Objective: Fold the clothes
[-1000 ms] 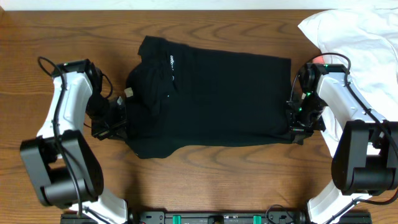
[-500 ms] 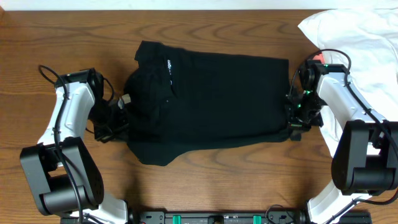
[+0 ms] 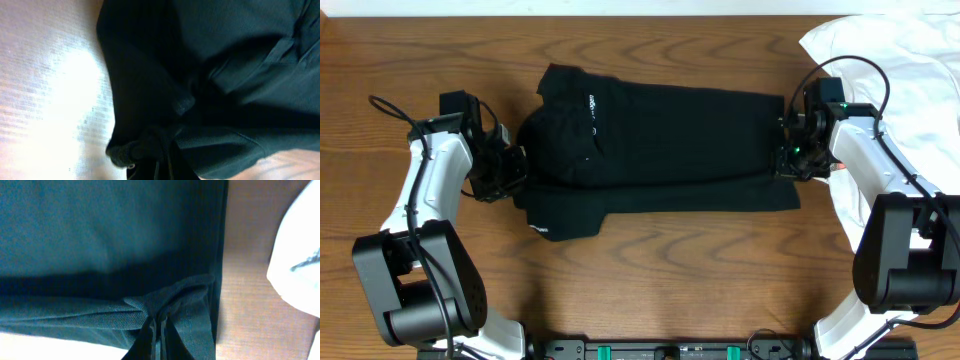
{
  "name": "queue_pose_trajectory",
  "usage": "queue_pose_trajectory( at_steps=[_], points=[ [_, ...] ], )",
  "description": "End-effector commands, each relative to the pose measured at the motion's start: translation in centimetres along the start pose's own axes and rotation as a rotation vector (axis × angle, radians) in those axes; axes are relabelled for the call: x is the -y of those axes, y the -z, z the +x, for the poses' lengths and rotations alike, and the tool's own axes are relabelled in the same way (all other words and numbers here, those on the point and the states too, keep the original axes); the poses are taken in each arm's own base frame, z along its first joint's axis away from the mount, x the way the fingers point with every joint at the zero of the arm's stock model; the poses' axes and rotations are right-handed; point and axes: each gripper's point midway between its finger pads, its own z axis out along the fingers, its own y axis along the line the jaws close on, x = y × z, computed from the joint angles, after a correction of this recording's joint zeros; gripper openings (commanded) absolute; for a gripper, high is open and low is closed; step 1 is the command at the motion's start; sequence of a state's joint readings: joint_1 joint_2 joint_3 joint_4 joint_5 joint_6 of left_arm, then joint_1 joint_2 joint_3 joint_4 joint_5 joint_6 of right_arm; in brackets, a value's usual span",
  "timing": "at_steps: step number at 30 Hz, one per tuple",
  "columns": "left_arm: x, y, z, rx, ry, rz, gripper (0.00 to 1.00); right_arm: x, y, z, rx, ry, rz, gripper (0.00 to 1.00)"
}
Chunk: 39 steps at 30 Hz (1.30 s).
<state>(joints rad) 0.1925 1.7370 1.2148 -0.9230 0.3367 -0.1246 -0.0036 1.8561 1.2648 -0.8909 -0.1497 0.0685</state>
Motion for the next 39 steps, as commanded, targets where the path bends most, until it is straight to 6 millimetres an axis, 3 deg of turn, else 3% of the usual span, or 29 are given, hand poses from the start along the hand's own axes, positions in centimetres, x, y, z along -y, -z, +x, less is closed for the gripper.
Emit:
queue_pose_trajectory(
  at_steps=[1,10,19,21,24,27,32,39],
  points=[
    [0.1,0.3,-1.0,0.045,0.006,-0.004,0.06,0.0,0.4,-1.0,0.046,-0.034,-0.012,0.01],
    [0.6,0.4,-2.5,0.104,0.05,0.019,0.06,-0.1,0.7,-3.5,0.15,-0.059,-0.022,0.01],
    [1.1,0.7,-4.6,0.186,0.084,0.045,0.07,0.0,0.3,-3.5,0.149,-0.062,-0.018,0.01],
    [1.2,0.8,-5.0,0.202,0.081,0.049,0.12,0.0,0.2,-3.4,0.148,-0.062,-0.018,0.01],
    [1.3,0.9,-5.3,0.214,0.078,0.053,0.34,0.3,0.2,-3.3,0.148,-0.067,-0.003,0.03],
    [1.3,0.9,-5.3,0.215,0.077,0.053,0.46,0.5,0.2,-3.4,0.15,-0.073,0.008,0.08],
    [1.2,0.8,-5.1,0.207,0.08,0.051,0.53,0.5,0.2,-3.4,0.149,-0.073,0.008,0.26],
    [1.8,0.7,-4.2,0.167,0.084,0.083,0.53,1.0,0.2,-3.3,0.149,-0.075,0.034,0.34]
  ],
)
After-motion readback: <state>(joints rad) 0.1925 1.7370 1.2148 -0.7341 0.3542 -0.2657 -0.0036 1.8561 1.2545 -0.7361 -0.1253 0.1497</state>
